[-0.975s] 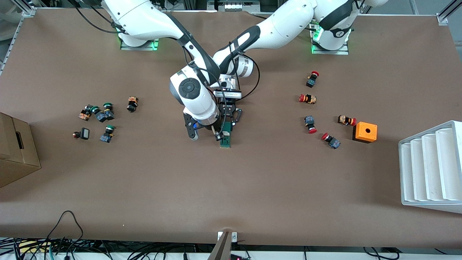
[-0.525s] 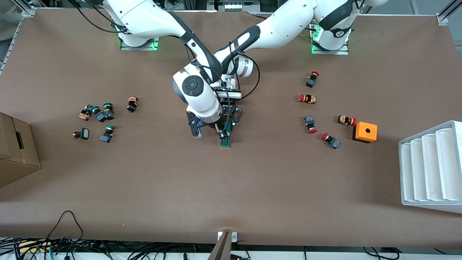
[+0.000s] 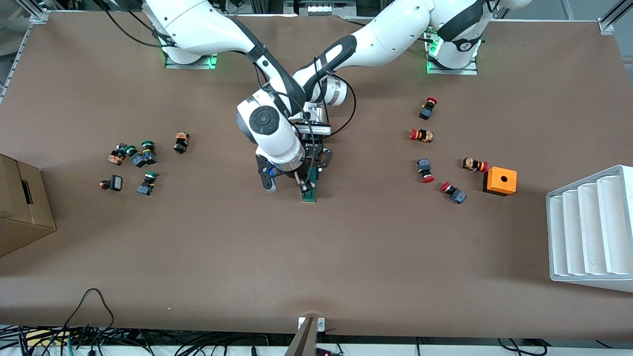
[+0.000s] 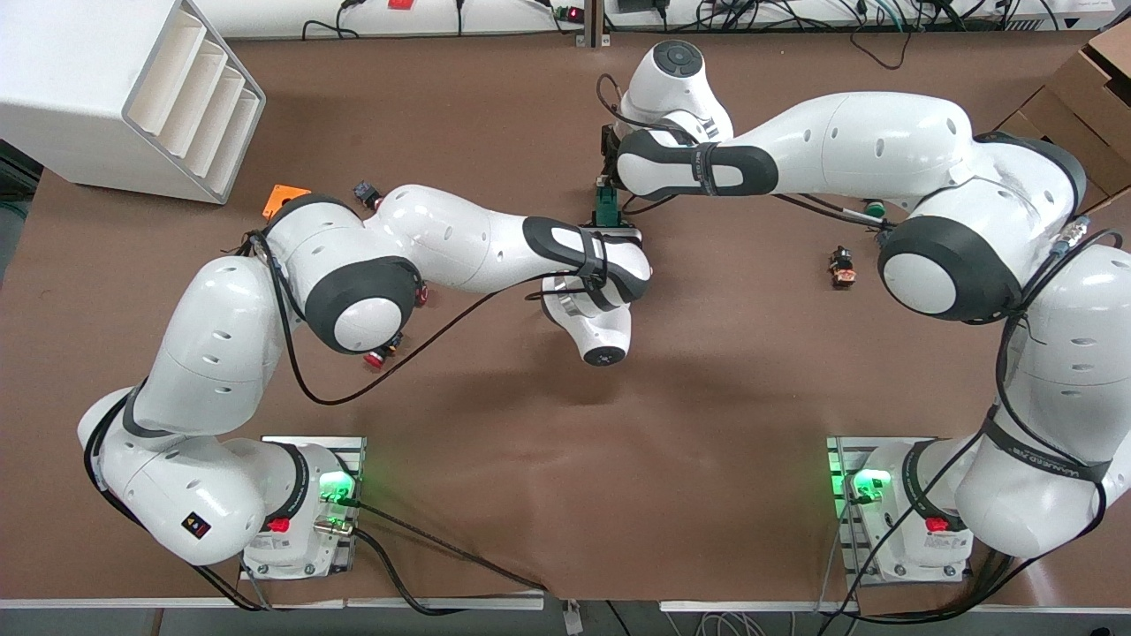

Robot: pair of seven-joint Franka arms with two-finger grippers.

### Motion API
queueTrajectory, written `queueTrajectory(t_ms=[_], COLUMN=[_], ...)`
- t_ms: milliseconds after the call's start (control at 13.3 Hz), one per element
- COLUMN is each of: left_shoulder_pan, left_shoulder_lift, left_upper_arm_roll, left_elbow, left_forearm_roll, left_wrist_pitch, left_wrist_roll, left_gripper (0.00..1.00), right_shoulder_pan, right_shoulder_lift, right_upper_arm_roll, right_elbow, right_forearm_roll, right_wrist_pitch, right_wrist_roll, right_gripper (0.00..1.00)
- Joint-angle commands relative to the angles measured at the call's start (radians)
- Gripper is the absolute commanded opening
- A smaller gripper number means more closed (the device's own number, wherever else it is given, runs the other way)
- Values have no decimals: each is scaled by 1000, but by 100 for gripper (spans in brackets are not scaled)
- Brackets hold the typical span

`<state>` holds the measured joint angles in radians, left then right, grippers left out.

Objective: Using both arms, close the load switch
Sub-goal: 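Push the white lever down with the right gripper to close the switch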

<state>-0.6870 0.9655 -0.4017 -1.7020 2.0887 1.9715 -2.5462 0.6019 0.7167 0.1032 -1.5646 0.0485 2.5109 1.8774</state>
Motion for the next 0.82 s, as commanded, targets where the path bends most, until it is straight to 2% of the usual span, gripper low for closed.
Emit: queueTrajectory(t_ms=[0,150,375,750], left_shoulder_pan=[-2,-3,-3,-3], left_shoulder_lift=[28,28,28,28], left_upper_arm_roll=[20,20,20,20], left_elbow=[47,48,48,48], left_forearm_roll=[27,27,27,27], left_wrist_pitch=[20,20,20,23], left_wrist_roll=[-8,-5,-5,-3], left_gripper=[39,40,40,41], right_shoulder_pan=[-14,-17,-17,-17], right_shoulder_lift=[61,66,93,110], right_upper_arm_roll=[3,1,0,-2], right_elbow=[75,93,132,136], right_forearm_roll=[-16,-16,-16,-18], right_wrist_pitch=[22,22,22,25], right_wrist_roll=[3,2,3,3], right_gripper=[18,24,25,25])
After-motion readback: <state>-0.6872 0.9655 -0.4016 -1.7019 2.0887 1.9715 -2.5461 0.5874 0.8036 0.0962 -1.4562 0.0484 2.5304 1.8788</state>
